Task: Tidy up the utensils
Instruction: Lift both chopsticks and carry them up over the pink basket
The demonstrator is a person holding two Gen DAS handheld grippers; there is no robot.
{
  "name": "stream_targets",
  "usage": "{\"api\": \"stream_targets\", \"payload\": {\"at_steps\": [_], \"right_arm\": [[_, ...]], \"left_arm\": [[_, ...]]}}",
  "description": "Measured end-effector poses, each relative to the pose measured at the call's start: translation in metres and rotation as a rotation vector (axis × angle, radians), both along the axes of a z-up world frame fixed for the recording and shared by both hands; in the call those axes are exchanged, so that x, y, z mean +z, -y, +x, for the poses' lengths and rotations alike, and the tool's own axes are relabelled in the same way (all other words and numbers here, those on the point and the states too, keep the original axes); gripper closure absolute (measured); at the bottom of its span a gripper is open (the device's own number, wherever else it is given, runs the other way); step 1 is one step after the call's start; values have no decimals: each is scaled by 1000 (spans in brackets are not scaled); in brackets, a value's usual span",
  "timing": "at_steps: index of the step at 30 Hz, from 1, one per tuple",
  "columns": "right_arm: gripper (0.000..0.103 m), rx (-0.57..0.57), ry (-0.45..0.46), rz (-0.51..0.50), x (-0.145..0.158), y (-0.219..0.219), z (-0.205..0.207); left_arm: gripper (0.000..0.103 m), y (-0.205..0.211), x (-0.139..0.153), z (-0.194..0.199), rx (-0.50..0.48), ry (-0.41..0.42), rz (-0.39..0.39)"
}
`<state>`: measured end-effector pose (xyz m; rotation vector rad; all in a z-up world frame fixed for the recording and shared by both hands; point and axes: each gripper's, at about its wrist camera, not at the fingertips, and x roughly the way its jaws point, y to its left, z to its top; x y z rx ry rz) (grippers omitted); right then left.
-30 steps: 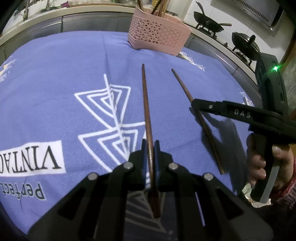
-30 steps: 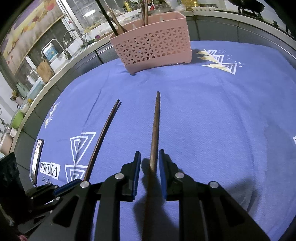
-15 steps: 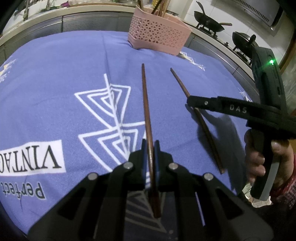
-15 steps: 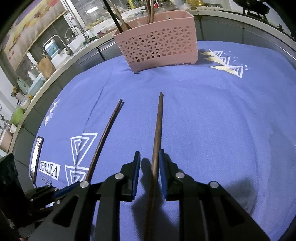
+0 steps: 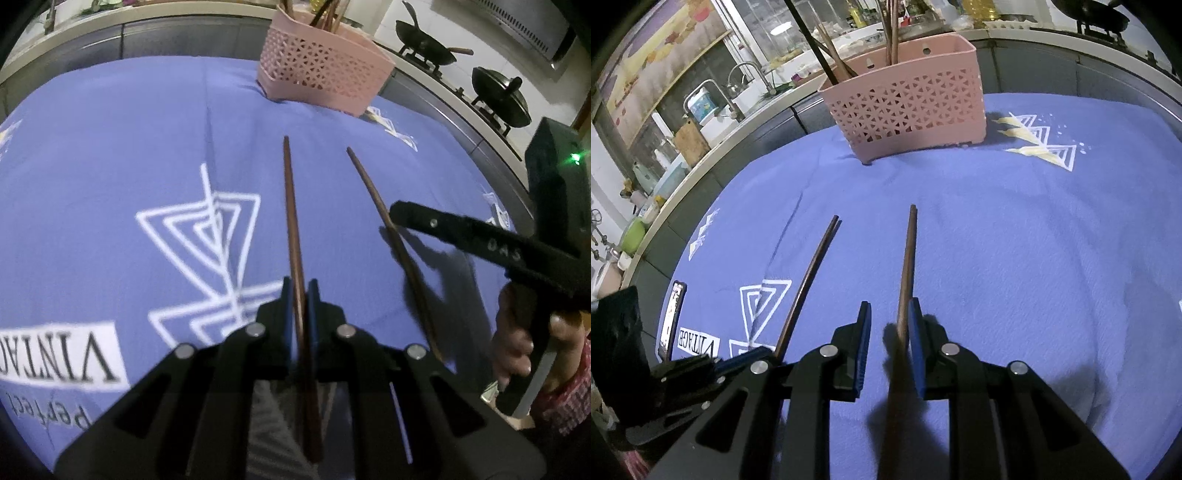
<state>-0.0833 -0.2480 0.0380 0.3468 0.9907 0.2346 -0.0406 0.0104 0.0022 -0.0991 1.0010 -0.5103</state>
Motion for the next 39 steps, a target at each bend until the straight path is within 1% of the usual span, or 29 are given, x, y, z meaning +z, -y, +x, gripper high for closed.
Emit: {"api": "stream_targets", "payload": {"at_steps": [5,7,9,11,12,15,16,19,21,23,24,27,29,32,35,39], "right_arm": [[82,27,12,-37,2,-3,21],[81,23,-7,-42,-2,0,37],[81,34,-21,-46,-4,2,51],[82,49,-33,-75,-6,-1,63],[81,57,-42,-87,-8,-2,68],[82,97,-19,-133,-10,-9,77],[97,108,-17,-143,-10,-11,78],[98,130,-42,-101,-11,-9,80],[98,130,-38,-59,-5,-4,76],[98,126,17,-23,10,-1,68],[98,120,65,-10,23,2,62],[98,98,183,20,56,9,48],[98,78,264,31,78,12,37],[98,58,355,25,103,14,25],[98,46,410,35,118,17,13],[98,37,457,31,131,16,7]], "left_arm": [[96,19,7,23,-21,31,59],[96,29,5,38,-28,23,90],[96,37,6,50,-33,36,112],[96,46,7,62,-43,50,134],[96,48,7,66,-44,55,134],[96,53,6,76,-49,70,122],[97,54,6,77,-47,73,116],[98,52,8,81,-27,57,95],[98,46,18,78,-12,71,54],[98,40,33,70,-9,116,18],[98,35,47,63,-4,161,-4],[98,26,75,51,7,249,-50],[98,21,95,41,20,313,-71],[98,15,114,28,37,380,-95],[98,12,132,14,48,448,-111],[98,8,144,1,45,500,-118]]}}
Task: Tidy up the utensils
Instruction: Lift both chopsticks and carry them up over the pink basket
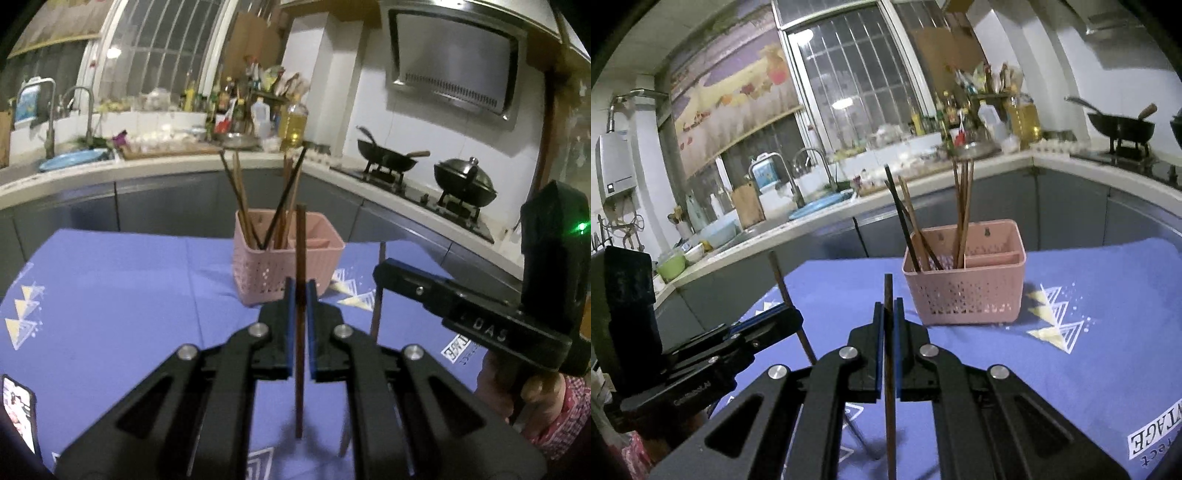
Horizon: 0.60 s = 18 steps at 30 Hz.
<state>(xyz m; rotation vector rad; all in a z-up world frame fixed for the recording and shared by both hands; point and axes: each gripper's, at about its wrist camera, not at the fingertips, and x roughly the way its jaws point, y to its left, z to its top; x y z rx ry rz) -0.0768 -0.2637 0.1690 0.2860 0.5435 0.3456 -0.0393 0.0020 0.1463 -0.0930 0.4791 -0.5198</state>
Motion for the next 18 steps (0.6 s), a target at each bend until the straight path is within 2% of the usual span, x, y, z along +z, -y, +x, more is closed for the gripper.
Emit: {"api": "stream_targets", "payload": {"at_steps": [8,18], "right_arm": [[98,0,46,-48,7,-14,-10],[98,-6,75,-54,16,-18,-11]], "left_arm": [[98,-3,4,-1,4,6,-7],[98,-6,17,6,-11,9,-38]]}}
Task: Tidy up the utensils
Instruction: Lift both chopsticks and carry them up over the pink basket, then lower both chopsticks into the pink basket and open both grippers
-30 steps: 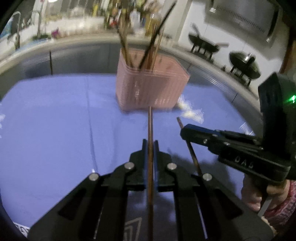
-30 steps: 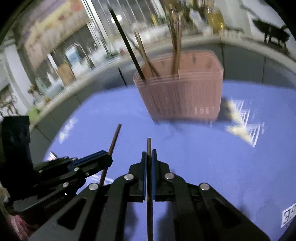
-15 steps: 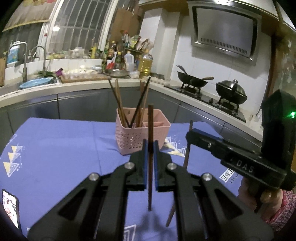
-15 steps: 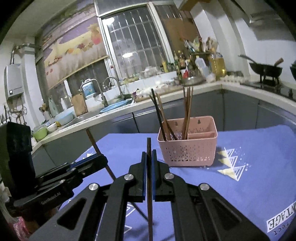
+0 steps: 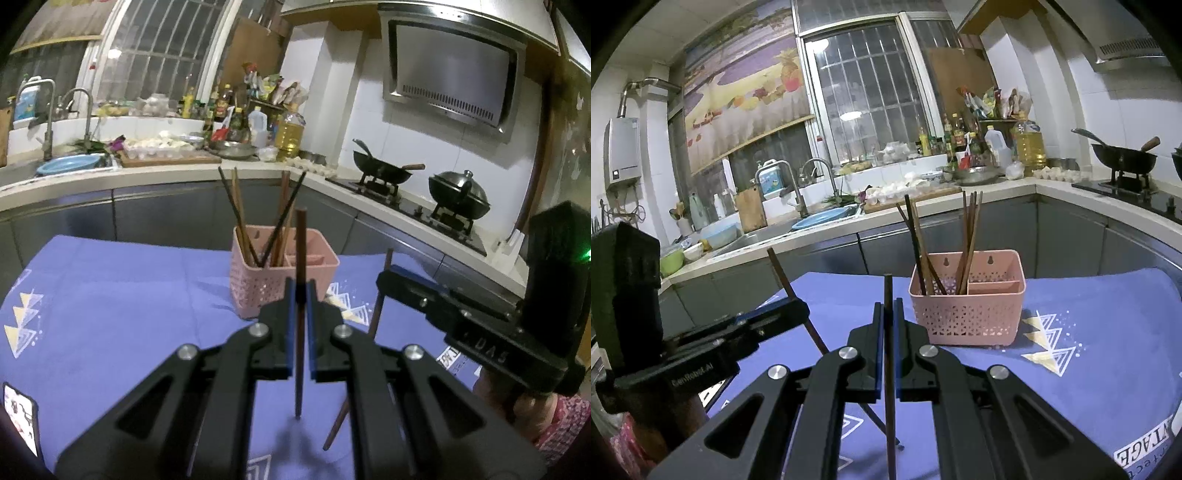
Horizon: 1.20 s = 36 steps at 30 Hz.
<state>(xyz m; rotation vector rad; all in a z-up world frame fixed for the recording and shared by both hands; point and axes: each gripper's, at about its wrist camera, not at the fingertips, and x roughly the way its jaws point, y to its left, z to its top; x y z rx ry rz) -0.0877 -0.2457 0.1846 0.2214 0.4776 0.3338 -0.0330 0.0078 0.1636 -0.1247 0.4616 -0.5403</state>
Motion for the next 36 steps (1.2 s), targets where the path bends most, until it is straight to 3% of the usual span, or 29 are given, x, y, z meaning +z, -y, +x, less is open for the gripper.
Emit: {"api": "stream_targets", "payload": {"at_steps": [11,17,22,28,33,36], "right_arm": [[98,-17,49,16,31,15,25],[98,-55,109,23,64,26,65],[98,-126,214,-12,96,33,104],[98,-181,283,-2,99,41,147],[98,-179,259,1,73,44,177],[98,-168,228,4,56,45,188]], "left_arm": [[98,-12,45,37,-7,26,-68],[98,-5,87,73,2,82,-91],[98,7,116,105,63,170,-74],[98,28,110,142,115,203,-20],[98,45,89,163,126,213,41],[98,50,71,177,108,177,54]]}}
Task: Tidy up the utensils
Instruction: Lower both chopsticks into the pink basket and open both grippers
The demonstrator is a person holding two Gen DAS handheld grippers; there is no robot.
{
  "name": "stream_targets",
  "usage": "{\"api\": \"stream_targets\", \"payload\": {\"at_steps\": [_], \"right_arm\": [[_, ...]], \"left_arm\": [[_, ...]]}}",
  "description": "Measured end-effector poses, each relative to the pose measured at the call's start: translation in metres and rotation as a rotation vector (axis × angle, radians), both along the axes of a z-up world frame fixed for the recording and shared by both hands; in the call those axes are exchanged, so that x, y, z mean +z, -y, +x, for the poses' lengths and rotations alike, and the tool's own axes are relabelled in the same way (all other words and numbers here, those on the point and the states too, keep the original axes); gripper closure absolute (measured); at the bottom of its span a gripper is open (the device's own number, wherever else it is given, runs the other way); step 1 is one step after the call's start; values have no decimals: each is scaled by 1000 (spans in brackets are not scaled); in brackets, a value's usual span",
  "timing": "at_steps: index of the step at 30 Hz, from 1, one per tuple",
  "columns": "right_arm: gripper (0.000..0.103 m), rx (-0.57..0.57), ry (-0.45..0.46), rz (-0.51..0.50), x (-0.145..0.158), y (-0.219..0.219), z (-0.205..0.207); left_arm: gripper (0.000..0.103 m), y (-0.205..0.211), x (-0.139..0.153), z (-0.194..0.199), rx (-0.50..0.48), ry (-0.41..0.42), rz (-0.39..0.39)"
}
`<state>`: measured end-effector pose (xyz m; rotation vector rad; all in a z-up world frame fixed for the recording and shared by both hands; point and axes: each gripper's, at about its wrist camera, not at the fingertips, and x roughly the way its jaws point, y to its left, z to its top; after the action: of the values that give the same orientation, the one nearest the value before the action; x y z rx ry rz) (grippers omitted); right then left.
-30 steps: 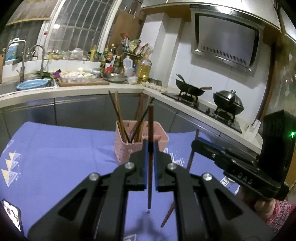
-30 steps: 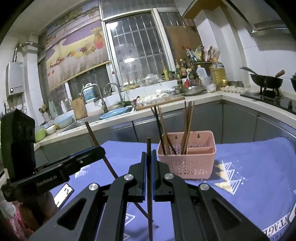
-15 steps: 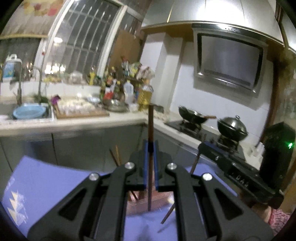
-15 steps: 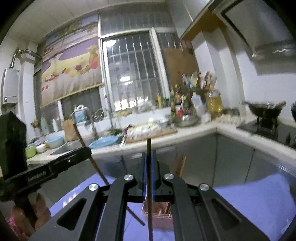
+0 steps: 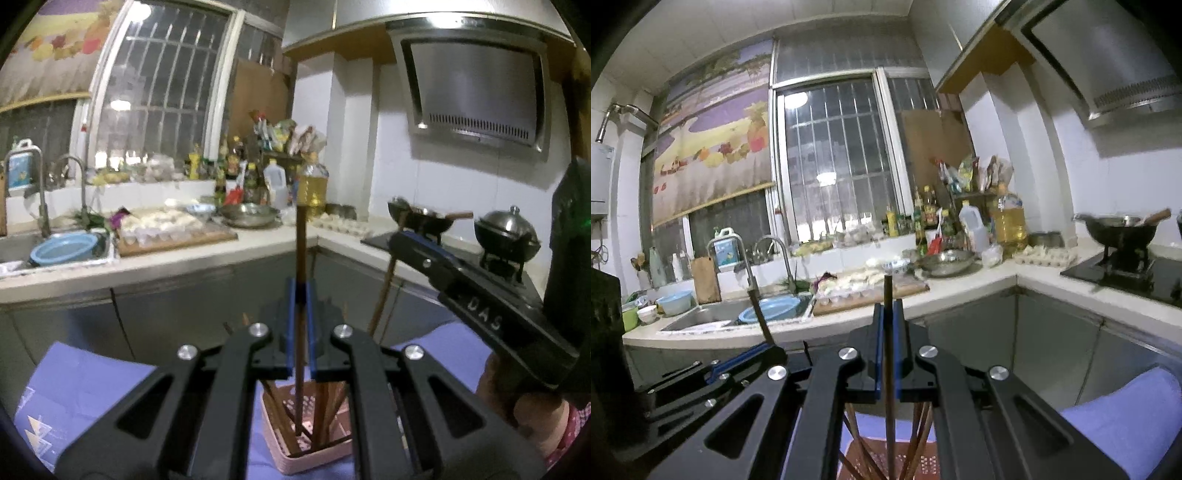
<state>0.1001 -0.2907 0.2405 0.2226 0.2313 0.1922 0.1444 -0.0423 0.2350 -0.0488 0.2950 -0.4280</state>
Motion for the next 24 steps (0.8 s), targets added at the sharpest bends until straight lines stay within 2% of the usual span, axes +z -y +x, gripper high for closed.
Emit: {"api": "stream_targets", "payload": {"at_steps": [5,12,14,15,16,17,22,23,24], "right_arm": [[98,21,-67,13,-30,0,7],[95,114,-152,25,-56,-7,-11],[84,114,-162,1,-56,-10,-20],[79,112,-161,-2,-55,-10,-24],[71,111,-156,3,-52,-9,-30],[68,103,-139,12,-47,-7,-39],[67,74,-67,69,-21,2,-81],[66,74,-48,88,-15,4,-93],[65,71,-36,100,-12,6,-102]], "left_arm": [[98,5,-30,12,-1,-76,7],[97,13,-67,-5,37,-136,42],[84,11,-71,-12,50,-145,32],[74,8,-71,-17,59,-141,18],[69,5,-69,-23,70,-131,1],[69,1,-67,-30,81,-120,-11],[69,-16,-46,-63,112,-64,-44],[68,-21,-40,-75,124,-35,-49],[62,-25,-35,-85,135,-14,-52]]}}
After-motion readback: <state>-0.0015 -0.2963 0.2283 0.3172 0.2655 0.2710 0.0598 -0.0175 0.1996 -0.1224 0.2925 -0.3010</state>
